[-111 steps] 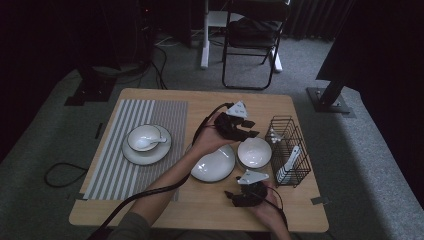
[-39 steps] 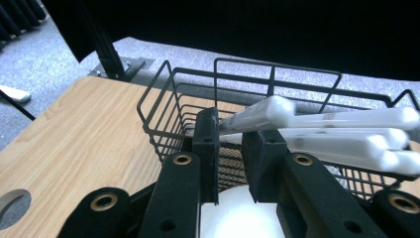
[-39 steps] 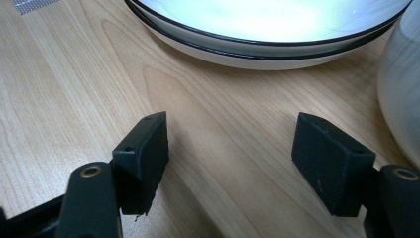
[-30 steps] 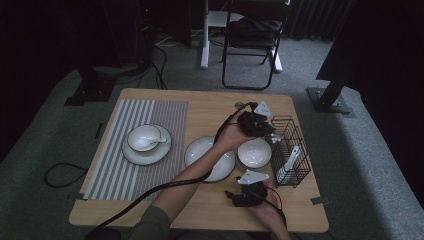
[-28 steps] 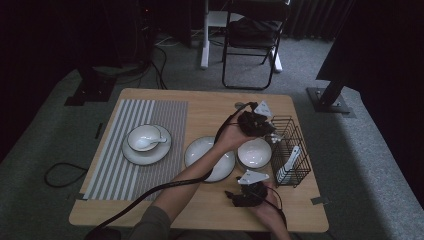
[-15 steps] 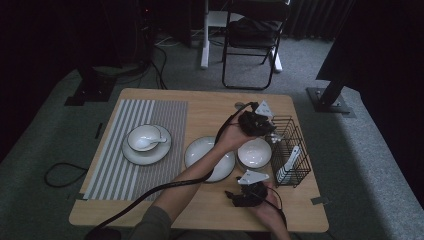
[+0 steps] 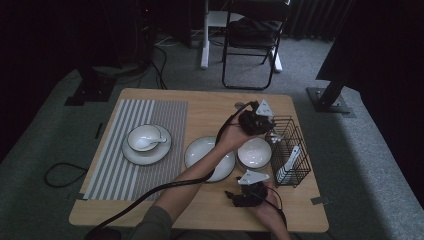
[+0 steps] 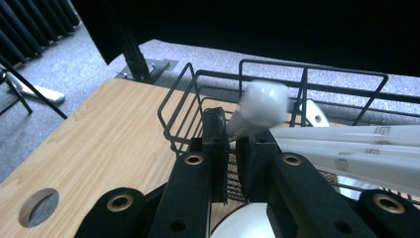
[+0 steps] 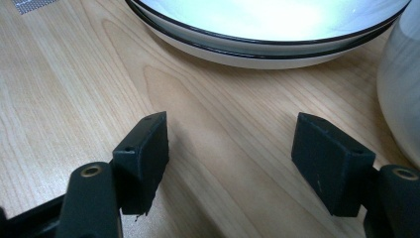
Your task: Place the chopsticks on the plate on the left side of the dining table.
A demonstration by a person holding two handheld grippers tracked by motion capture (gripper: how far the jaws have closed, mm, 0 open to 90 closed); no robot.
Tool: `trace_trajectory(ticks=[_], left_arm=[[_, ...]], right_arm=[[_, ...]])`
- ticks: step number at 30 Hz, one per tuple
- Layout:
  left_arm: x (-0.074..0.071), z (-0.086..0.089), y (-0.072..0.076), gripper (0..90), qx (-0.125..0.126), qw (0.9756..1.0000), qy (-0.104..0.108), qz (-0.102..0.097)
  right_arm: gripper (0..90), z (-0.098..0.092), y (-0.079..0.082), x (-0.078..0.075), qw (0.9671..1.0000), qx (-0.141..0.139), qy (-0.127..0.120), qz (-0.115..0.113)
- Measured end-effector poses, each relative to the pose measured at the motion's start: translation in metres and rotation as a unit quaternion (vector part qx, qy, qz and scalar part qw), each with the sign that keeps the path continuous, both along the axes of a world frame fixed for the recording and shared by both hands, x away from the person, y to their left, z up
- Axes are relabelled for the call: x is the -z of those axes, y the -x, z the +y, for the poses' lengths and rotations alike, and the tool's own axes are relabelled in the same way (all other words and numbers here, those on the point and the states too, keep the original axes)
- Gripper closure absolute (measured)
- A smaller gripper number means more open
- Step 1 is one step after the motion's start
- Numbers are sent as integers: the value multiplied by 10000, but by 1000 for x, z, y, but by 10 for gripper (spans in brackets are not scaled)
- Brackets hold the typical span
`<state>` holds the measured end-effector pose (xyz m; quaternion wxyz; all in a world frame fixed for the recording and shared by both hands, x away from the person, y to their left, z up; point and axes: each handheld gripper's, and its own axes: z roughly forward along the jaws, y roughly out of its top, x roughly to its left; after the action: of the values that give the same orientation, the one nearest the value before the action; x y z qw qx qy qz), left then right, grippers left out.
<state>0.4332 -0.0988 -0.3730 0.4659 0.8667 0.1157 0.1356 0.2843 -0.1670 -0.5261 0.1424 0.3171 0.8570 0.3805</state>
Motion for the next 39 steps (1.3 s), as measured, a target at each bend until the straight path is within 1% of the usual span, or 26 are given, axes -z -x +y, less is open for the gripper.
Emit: trace_trajectory(ticks=[6, 11, 14, 19, 23, 26, 32, 37, 39], left_arm=[[-3, 3, 2, 846, 23, 10000, 72, -16], [-12, 10, 4, 848, 115, 9998, 183, -45], [-18, 15, 3, 848, 109, 9995, 281, -30], [-28, 27, 1, 848, 79, 9988, 484, -6], [-35, 38, 2, 848, 130, 9979, 640, 42], [-39, 45, 3, 849, 213, 9977, 642, 1], [-53, 61, 5, 849, 219, 9967, 775, -59], [-62, 76, 6, 849, 237, 9960, 864, -64], [-64, 85, 7, 849, 243, 9952, 951, -19]], right_arm=[[299, 0, 0, 0, 10000, -8, -5, -2], [299, -1, 0, 0, 10000, -15, 4, -2], [300, -1, 1, 0, 10000, -12, 1, 12], [299, -1, 0, 0, 10000, -13, 2, 2], [299, -1, 0, 0, 10000, -16, 13, -4], [299, -1, 0, 0, 10000, -12, 0, 6], [299, -1, 0, 0, 10000, -15, 1, -3], [299, -1, 0, 0, 10000, -17, 2, -5], [299, -1, 0, 0, 10000, -15, 3, -5]])
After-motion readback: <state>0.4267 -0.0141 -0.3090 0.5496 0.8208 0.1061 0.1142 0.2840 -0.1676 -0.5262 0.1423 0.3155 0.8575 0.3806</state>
